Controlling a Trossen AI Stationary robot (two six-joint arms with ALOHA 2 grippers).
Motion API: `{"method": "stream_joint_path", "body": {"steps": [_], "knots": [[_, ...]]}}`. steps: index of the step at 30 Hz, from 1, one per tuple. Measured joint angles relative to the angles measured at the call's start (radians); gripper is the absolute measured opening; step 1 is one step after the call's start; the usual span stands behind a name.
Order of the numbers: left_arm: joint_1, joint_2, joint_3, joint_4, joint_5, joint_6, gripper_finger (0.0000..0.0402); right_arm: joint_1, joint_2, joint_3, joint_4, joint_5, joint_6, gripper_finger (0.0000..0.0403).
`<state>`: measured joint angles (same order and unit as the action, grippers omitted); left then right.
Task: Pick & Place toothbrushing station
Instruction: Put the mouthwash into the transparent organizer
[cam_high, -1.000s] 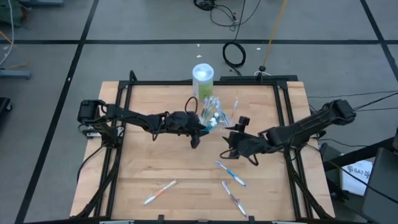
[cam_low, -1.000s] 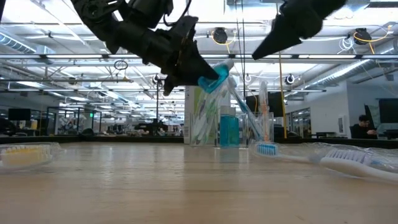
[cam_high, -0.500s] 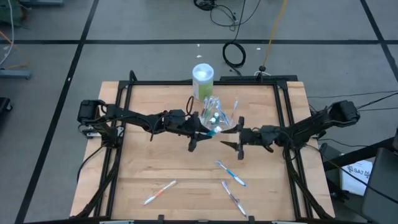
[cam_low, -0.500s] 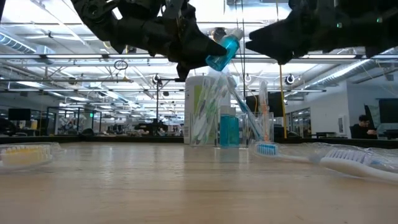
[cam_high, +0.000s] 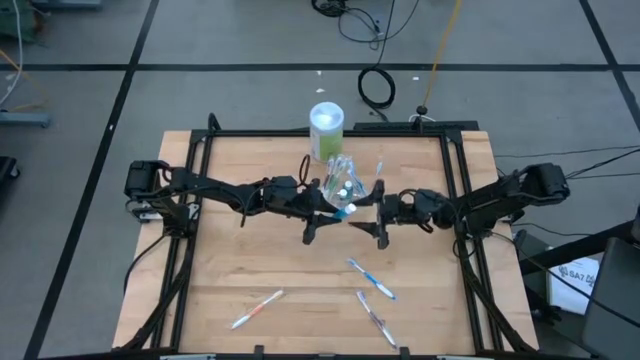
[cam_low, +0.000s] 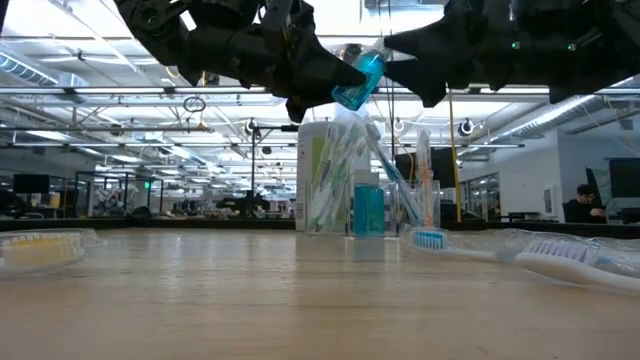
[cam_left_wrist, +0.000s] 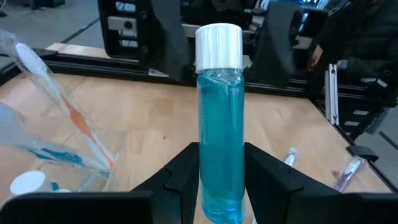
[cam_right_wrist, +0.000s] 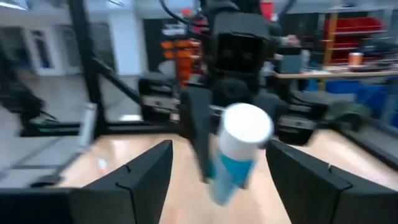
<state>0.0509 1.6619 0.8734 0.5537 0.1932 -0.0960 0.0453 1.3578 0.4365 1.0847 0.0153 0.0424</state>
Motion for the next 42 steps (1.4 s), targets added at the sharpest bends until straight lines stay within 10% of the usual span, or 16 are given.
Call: {"method": "stream_joint_path", "body": {"steps": [28,42], "knots": [[-0.002,0.000,0.000,0.069,-0.003,0.015,0.0117,-0.007,0.104,0.081,0.080,-0.020,-0.002,0.0255],[-0.003,0.000,0.000,0.069,-0.002,0.015,0.0118,-0.007,0.105,0.081,0.079,-0.019,-0.005,0.0160]]}}
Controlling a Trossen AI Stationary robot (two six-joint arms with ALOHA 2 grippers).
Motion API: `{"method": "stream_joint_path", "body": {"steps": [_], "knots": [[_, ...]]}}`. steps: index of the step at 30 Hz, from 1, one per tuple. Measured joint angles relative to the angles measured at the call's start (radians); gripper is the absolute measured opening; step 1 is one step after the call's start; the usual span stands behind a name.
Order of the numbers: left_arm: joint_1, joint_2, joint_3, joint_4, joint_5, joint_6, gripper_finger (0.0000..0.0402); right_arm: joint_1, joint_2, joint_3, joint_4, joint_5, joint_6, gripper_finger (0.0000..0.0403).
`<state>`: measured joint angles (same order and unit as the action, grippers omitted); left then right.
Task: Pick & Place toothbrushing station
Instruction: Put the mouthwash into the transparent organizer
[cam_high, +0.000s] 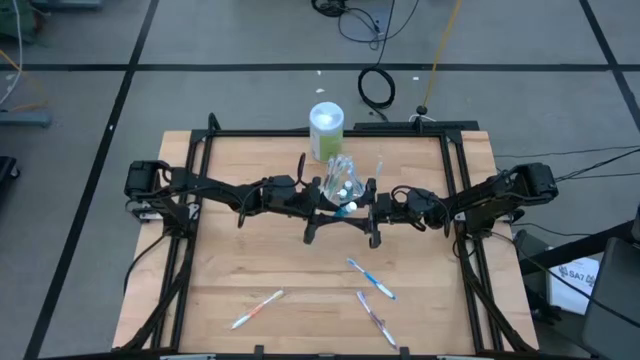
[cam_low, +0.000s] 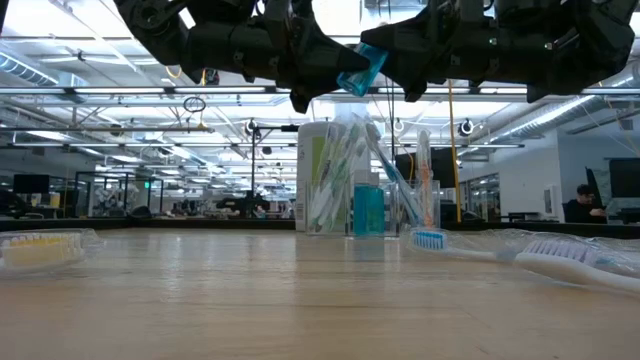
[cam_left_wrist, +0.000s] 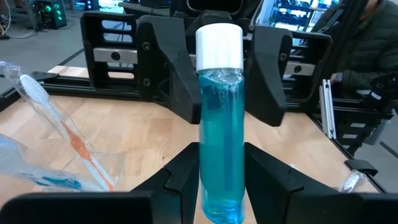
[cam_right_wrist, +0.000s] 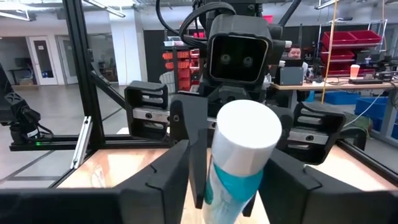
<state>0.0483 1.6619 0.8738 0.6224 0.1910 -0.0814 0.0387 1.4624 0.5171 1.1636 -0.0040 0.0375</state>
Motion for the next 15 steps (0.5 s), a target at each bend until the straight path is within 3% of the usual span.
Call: {"method": "stream_joint_path", "body": {"steps": [15], "knots": [[0.000,0.000,0.000,-0.002,0.001,0.000,0.0118,0.000,0.000,0.000,0.035,0.002,0.022,0.0133]]}}
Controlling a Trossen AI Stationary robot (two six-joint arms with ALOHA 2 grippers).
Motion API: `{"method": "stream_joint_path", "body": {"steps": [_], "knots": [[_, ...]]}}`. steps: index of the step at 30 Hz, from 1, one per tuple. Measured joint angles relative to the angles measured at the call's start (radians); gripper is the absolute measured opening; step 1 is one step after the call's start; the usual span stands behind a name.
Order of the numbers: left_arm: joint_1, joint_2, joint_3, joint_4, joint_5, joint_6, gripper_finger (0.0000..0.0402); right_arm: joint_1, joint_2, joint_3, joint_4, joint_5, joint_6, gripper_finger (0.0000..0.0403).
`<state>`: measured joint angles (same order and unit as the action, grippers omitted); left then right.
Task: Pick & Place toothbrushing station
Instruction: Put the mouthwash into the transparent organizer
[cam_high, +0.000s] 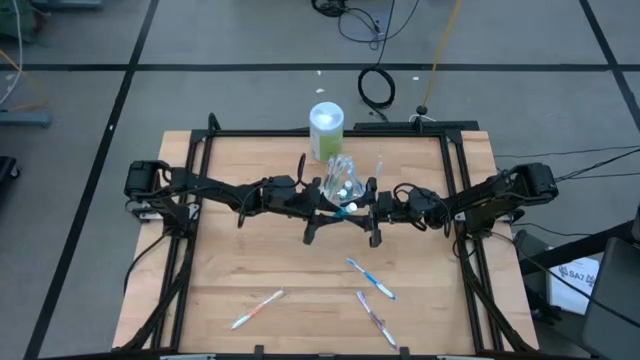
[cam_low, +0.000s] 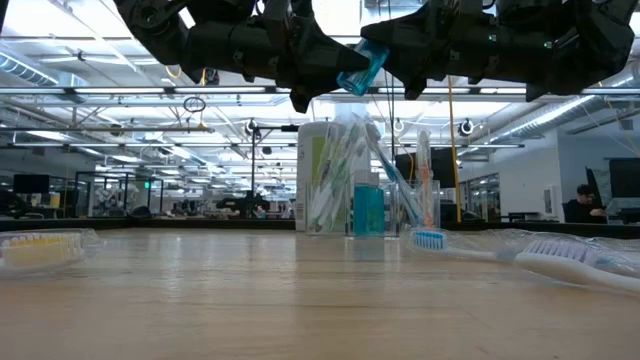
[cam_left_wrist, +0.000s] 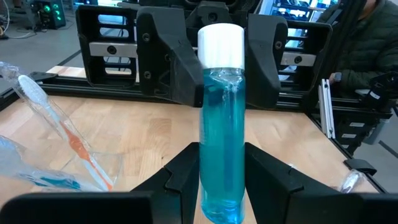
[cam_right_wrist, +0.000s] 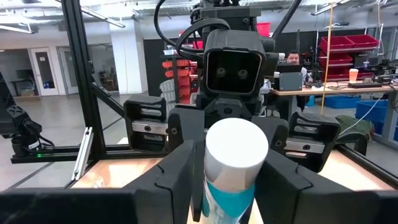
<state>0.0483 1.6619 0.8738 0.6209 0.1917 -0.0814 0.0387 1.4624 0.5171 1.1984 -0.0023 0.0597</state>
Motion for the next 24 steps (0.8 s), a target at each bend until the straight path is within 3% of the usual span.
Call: {"method": "stream_joint_path", "body": {"steps": [11,19,24], "knots": [[0.001,0.000,0.000,0.000,-0.002,-0.002,0.0117,-0.015,0.000,0.000,-0.001,-0.002,0.062,0.0096],[0.001,0.000,0.000,-0.006,-0.005,-0.002,0.0118,-0.020,-0.001,0.000,-0.020,-0.002,0.060,0.0107],[0.001,0.000,0.000,-0.006,-0.005,-0.002,0.0118,-0.020,-0.001,0.000,-0.022,-0.002,0.060,0.0093]]}}
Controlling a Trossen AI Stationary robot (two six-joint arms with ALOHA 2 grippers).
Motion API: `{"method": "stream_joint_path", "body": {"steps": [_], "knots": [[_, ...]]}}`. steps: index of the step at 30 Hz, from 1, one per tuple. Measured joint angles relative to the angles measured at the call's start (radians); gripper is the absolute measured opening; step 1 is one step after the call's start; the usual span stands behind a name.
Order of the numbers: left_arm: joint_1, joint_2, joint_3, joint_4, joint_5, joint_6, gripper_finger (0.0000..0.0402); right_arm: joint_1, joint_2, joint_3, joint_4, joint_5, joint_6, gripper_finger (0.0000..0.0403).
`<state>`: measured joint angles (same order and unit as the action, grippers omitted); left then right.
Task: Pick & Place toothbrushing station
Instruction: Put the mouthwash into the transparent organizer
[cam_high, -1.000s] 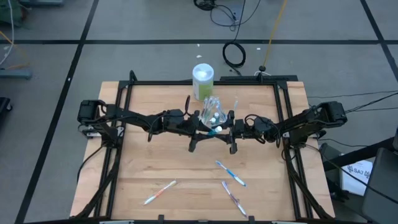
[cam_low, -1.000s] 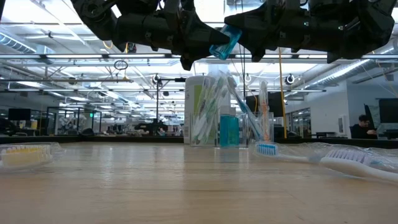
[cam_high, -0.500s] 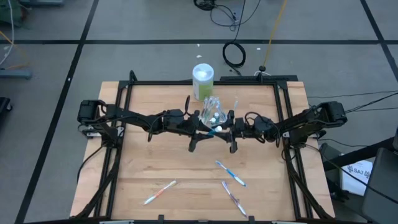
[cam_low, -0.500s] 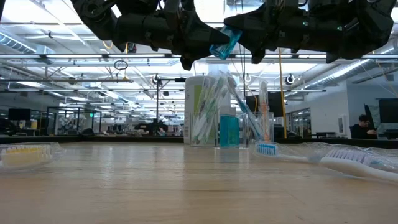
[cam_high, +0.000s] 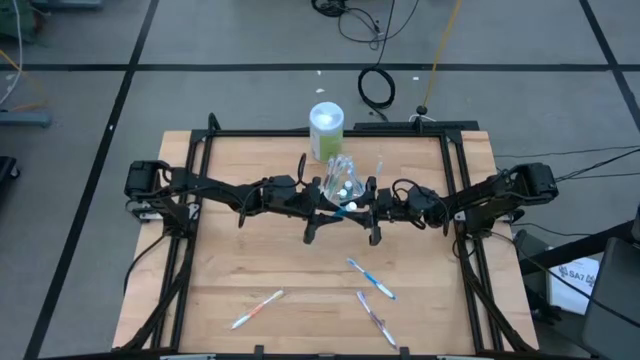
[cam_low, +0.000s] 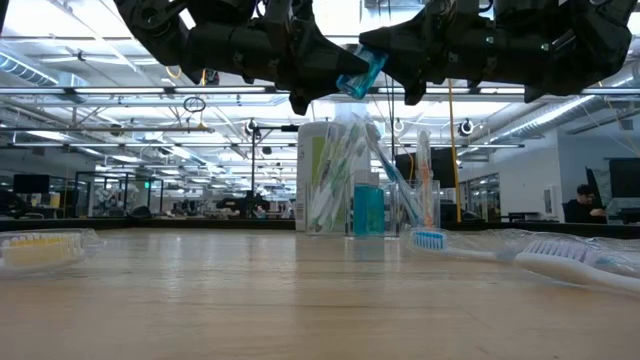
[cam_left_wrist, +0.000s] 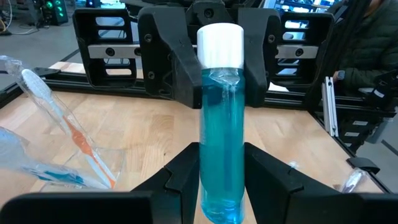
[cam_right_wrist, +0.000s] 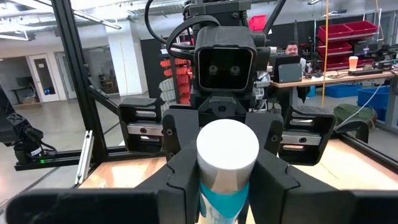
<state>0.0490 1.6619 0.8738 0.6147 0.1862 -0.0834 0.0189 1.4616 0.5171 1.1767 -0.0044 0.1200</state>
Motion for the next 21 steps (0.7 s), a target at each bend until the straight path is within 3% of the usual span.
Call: {"method": "stream_joint_path", "body": {"steps": [21], "knots": [[0.000,0.000,0.000,0.001,-0.006,0.000,0.0118,0.000,0.000,0.000,-0.003,0.003,0.000,0.0097]]}}
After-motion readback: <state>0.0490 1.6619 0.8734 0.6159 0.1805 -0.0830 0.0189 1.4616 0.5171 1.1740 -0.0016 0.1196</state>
